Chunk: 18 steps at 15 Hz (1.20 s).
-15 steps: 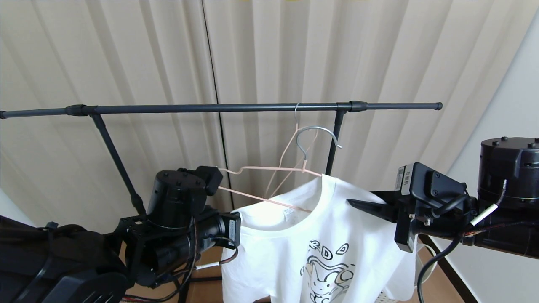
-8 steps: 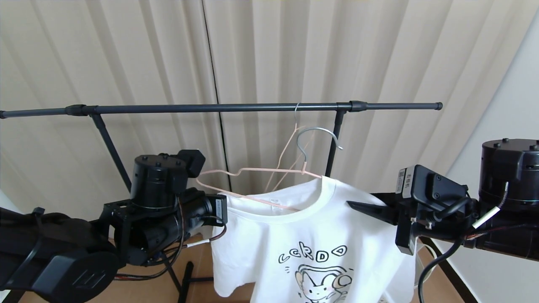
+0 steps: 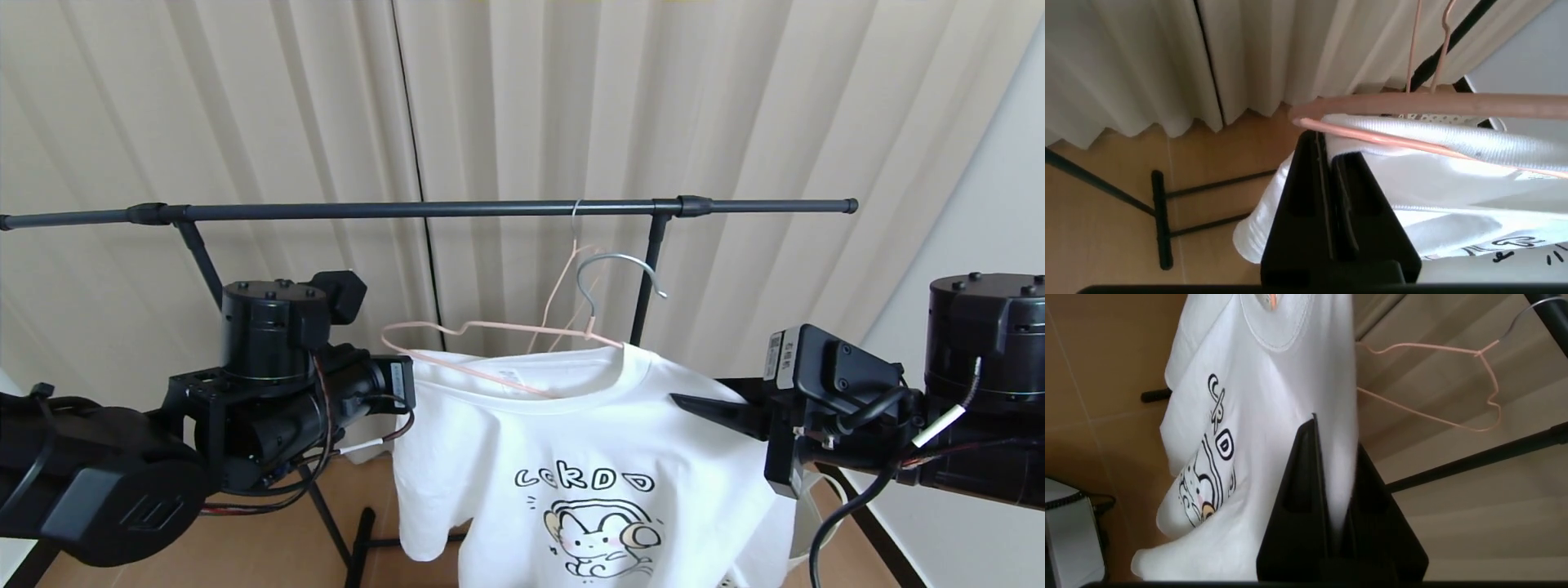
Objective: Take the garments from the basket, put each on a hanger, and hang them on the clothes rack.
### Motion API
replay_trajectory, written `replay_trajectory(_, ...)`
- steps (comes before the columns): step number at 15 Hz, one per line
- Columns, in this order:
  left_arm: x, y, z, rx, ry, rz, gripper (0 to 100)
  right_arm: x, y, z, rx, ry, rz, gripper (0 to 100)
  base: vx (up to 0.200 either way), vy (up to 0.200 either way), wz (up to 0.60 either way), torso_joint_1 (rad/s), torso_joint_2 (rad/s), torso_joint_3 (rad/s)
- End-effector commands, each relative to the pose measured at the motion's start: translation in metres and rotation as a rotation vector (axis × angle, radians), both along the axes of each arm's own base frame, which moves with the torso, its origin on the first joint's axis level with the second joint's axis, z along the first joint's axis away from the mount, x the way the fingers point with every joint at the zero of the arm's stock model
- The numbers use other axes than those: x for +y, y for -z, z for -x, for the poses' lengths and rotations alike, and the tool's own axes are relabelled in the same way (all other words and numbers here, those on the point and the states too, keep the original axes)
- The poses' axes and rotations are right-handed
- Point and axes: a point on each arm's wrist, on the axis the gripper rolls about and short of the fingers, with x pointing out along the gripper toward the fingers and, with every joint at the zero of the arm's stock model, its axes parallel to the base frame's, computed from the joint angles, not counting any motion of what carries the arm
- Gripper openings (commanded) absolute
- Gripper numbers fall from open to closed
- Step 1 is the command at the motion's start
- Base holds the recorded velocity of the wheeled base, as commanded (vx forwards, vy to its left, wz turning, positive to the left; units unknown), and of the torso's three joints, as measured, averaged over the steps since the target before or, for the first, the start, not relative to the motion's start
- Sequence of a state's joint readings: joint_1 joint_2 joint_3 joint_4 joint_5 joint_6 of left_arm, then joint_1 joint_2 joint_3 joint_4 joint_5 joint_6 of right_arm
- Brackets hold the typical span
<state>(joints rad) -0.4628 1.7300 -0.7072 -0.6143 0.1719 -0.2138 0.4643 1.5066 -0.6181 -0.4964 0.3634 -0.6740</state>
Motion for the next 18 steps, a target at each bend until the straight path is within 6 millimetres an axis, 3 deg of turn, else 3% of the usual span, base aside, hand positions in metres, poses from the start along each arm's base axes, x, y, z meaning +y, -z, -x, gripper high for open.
replay_trajectory(1, 0.005, -0.007, 0.0, -0.023, -0.015, 0.008, 0, 0.0, 0.001, 0.0, 0.004, -0.001, 0.003, 0, 0.0, 0.0, 0.0, 0.0, 0.0, 0.0)
replay_trajectory(4, 0.013, -0.017, -0.004, -0.064, -0.027, -0.012, 0, 0.0, 0.002, 0.0, 0.006, 0.002, 0.005, 0, 0.0, 0.0, 0.0, 0.0, 0.0, 0.0)
replay_trajectory(9, 0.025, -0.015, -0.007, -0.058, -0.066, -0.017, 0, -0.002, 0.002, -0.001, 0.004, 0.009, 0.005, 0, 0.0, 0.0, 0.0, 0.0, 0.0, 0.0)
replay_trajectory(18, 0.03, -0.032, -0.001, -0.123, -0.044, -0.059, 0, 0.0, 0.009, -0.008, 0.022, 0.047, 0.033, 0, 0.0, 0.0, 0.0, 0.0, 0.0, 0.0)
